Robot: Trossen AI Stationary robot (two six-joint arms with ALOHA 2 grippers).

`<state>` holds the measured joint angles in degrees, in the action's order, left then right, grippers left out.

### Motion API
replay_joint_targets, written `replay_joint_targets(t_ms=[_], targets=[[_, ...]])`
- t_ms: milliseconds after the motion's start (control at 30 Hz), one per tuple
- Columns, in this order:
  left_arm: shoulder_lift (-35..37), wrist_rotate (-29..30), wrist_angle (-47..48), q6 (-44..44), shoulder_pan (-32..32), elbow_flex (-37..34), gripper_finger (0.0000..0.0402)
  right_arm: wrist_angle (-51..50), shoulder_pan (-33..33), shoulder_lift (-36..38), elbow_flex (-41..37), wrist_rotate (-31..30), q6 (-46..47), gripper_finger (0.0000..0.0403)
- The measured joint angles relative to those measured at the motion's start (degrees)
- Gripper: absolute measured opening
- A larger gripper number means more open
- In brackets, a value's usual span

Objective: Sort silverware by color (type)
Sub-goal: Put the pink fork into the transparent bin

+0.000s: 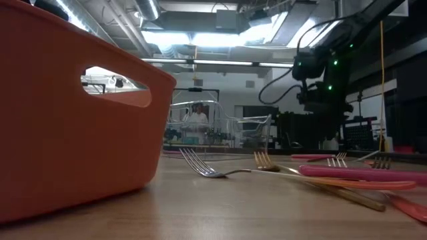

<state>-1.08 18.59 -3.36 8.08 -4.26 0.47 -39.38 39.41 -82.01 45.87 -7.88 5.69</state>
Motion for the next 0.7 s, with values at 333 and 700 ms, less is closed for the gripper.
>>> replay_joint_targets(t_ms=[333, 700], targets=[[0.0, 0.0, 0.0, 0.0, 0.0, 0.0, 0.0000, -1.7, 0.0, -5.8, 0.0, -1.1, -2.4, 0.0262], [0.0, 0.0, 0.0, 0.0, 0.0, 0.0, 0.0000, -0.7, 0.0, -9.3, 0.1, -2.1, -3.2, 0.0262]])
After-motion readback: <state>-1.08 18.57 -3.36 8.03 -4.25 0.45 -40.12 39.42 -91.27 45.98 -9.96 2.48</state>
